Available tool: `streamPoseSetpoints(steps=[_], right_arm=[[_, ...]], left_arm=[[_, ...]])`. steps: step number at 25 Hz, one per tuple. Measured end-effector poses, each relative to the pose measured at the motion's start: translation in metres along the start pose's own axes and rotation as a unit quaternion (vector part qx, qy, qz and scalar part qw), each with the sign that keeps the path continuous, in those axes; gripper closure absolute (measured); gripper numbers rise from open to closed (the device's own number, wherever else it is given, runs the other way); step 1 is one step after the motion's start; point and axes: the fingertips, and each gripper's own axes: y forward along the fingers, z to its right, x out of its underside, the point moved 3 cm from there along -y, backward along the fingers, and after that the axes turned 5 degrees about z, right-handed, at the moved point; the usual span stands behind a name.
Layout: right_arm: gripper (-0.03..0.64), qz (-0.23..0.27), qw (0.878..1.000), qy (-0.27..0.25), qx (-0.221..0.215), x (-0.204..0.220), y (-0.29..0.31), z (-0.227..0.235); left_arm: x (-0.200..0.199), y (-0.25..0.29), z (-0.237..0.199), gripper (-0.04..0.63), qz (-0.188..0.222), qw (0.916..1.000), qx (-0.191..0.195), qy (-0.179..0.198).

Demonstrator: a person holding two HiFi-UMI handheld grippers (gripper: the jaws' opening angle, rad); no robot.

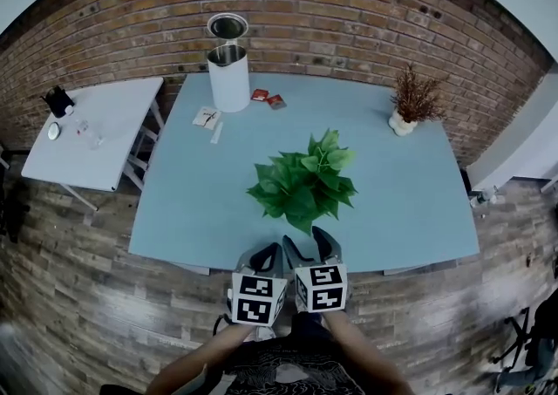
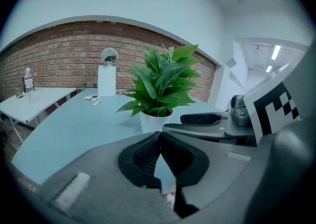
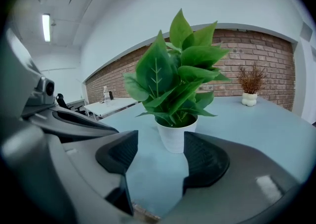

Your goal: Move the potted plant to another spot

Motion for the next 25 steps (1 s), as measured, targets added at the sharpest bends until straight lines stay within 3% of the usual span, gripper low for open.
streamPoseSetpoints(steps=[13,25], right_arm=[[0.176,-0.021,1.0,-0.01,-0.021,0.002,0.052,0.028],[0.129,-0.034,0.998,-0.034,-0.034,0.008,0.088,0.033]], left_arm=[[-0.007,0.033,-0.012,0.597,-0.014,0.9989,-0.041,-0.02],[-0.008,0.039,-0.029,0.595,-0.021,0.9963,-0.077,-0.031]])
